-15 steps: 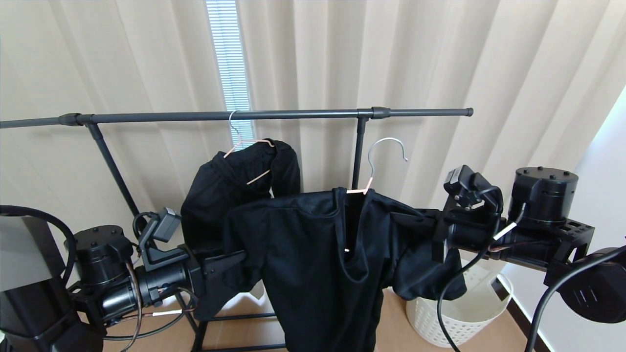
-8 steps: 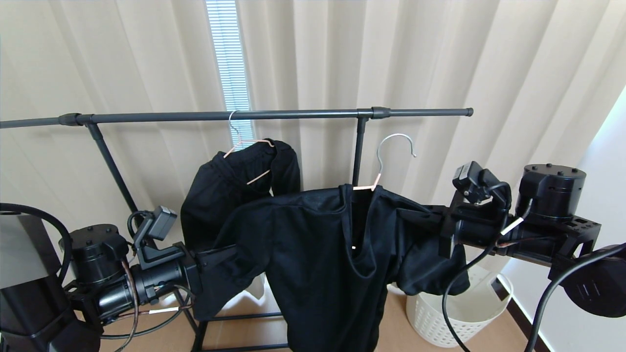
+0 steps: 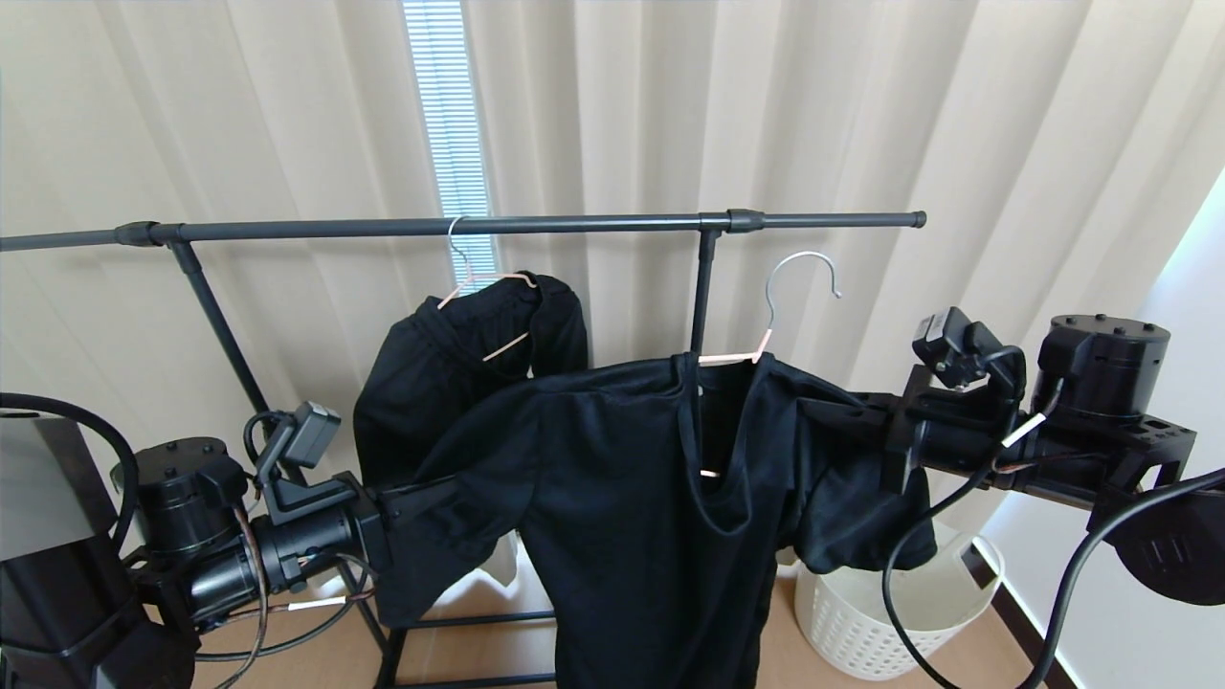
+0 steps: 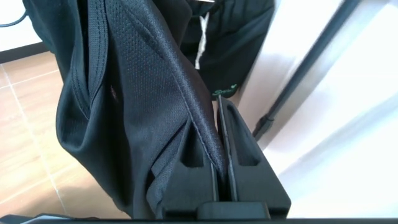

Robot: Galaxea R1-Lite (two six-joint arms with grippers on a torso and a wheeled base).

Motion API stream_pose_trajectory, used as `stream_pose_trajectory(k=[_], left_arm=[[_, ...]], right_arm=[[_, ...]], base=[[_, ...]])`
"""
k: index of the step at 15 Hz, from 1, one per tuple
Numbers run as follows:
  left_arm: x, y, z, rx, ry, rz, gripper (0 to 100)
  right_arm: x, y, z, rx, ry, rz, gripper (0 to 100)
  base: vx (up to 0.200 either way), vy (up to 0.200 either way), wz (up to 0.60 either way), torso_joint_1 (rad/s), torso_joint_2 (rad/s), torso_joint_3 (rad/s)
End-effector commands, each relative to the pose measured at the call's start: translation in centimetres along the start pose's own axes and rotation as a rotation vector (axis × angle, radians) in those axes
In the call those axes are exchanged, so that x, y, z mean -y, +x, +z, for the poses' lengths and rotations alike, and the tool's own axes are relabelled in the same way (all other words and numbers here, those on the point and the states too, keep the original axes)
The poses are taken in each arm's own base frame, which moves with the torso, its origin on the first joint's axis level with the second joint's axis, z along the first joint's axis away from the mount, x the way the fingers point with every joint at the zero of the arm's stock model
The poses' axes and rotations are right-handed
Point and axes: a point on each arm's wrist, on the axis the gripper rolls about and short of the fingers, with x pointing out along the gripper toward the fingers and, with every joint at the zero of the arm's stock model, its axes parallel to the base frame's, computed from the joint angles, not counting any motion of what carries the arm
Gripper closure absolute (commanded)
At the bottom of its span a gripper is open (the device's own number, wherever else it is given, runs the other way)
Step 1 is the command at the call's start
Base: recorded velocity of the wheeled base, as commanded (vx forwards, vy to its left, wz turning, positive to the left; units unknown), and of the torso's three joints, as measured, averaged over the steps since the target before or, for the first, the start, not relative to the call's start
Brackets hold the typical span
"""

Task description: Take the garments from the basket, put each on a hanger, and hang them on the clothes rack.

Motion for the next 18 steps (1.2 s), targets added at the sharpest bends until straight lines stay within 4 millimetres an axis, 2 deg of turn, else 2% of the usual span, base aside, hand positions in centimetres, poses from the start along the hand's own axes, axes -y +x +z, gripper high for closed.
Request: stream_pose_trajectory(k=[1, 9, 18], left_arm=[[-0.3, 0.0, -0.2, -0.004, -0.005, 0.006, 100], [-1.4, 0.1, -0.6, -0.008, -0.019, 0.031, 100], [-1.2, 0.0, -0.9, -0.02, -0.014, 0.017, 100]], right_arm=[[0.3, -0.1, 0.0, 0.001, 0.0, -0.009, 100], [0.9, -0.5, 0.2, 0.008, -0.004, -0.033, 100], [1.4, -0.8, 0.2, 0.016, -0.005, -0.034, 100]], base=[[0.0, 0.0, 0.0, 0.0, 0.0, 0.0], [0.0, 0.0, 0.0, 0.0, 0.0, 0.0], [0.0, 0.0, 0.0, 0.0, 0.0, 0.0]])
